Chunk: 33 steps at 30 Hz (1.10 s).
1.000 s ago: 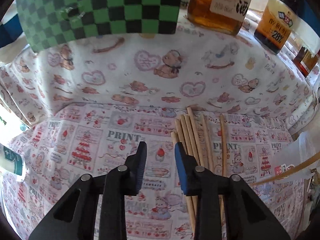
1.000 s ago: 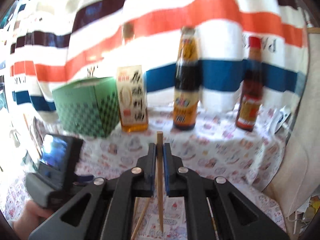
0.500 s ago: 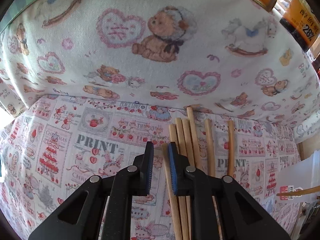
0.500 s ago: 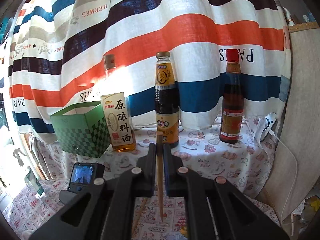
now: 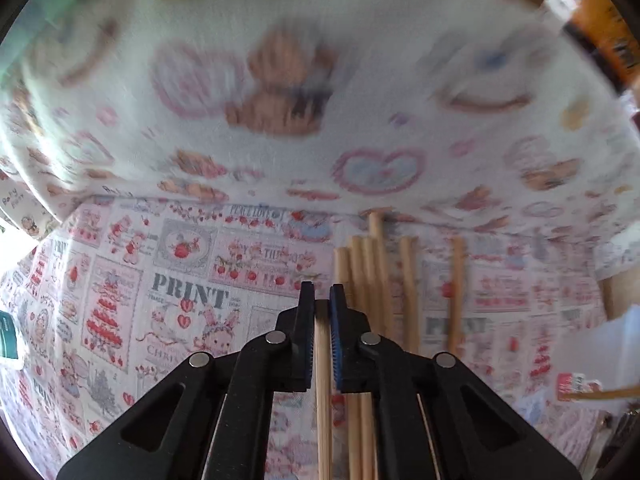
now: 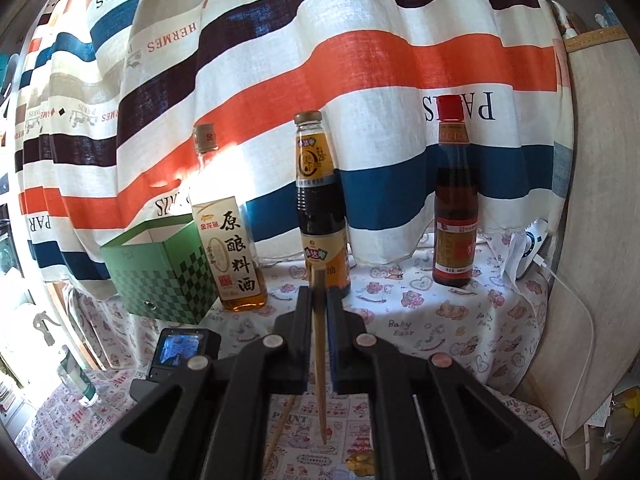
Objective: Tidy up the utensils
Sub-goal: 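Carry both held chopsticks over the white container and lower them in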
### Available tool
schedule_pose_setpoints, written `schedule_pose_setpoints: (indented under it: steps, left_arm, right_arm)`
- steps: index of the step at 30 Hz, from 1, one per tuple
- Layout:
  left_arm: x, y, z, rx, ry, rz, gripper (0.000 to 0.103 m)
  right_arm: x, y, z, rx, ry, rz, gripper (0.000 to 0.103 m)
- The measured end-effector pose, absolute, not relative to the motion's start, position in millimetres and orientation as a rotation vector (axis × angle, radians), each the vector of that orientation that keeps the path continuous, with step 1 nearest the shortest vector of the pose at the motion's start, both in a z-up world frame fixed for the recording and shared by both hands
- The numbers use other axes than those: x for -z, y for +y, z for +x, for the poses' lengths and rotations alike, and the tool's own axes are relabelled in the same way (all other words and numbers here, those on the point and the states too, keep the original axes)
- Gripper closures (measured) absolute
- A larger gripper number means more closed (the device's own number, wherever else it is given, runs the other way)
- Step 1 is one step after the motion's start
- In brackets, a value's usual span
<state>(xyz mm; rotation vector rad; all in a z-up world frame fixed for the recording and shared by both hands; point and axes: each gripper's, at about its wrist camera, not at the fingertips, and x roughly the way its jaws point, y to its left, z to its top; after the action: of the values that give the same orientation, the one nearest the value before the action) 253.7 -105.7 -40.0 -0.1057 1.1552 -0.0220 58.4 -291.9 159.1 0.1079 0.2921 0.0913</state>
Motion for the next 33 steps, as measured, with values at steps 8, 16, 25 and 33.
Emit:
schedule_pose_setpoints:
  steps: [8, 16, 25, 33]
  left_arm:
    - [-78.7, -111.1, 190.4, 0.156, 0.843, -0.113, 0.097]
    - [-167.4, -114.0, 113.2, 0.17, 0.589, -0.047, 0.097]
    - [-212.8, -119.2, 64.5, 0.287, 0.315, -0.1, 0.097]
    - [-229.0, -140.1, 53.3, 0.392, 0.213, -0.197, 0.097]
  right_arm:
    - [-162.0, -287.1, 51.7, -0.12, 0.278, 0.099, 0.097]
    - [-173.4, -298.5, 36.8, -0.116, 0.232, 0.112, 0.097]
    - [-190.1, -337.2, 9.7, -0.114, 0.067, 0.168, 0.097]
    - [-196.0, -377.2, 4.5, -0.014, 0.042, 0.224, 0.097]
